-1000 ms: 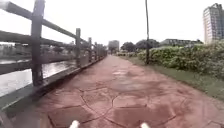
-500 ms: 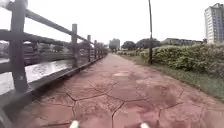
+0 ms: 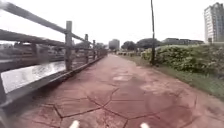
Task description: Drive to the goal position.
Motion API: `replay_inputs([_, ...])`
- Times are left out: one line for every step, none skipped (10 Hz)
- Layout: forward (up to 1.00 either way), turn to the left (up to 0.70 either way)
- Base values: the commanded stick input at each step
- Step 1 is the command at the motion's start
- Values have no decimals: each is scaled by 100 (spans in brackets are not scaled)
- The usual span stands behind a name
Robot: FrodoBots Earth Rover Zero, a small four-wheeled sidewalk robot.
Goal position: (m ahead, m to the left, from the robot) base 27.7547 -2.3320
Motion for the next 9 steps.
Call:
replay_inputs([70, 0])
replay_inputs([70, 0])
replay_inputs([70, 0])
replay_inputs([70, 0])
replay_inputs([70, 0])
replay_inputs([70, 0])
replay_inputs([70, 0])
replay_inputs([70, 0])
replay_inputs([70, 0])
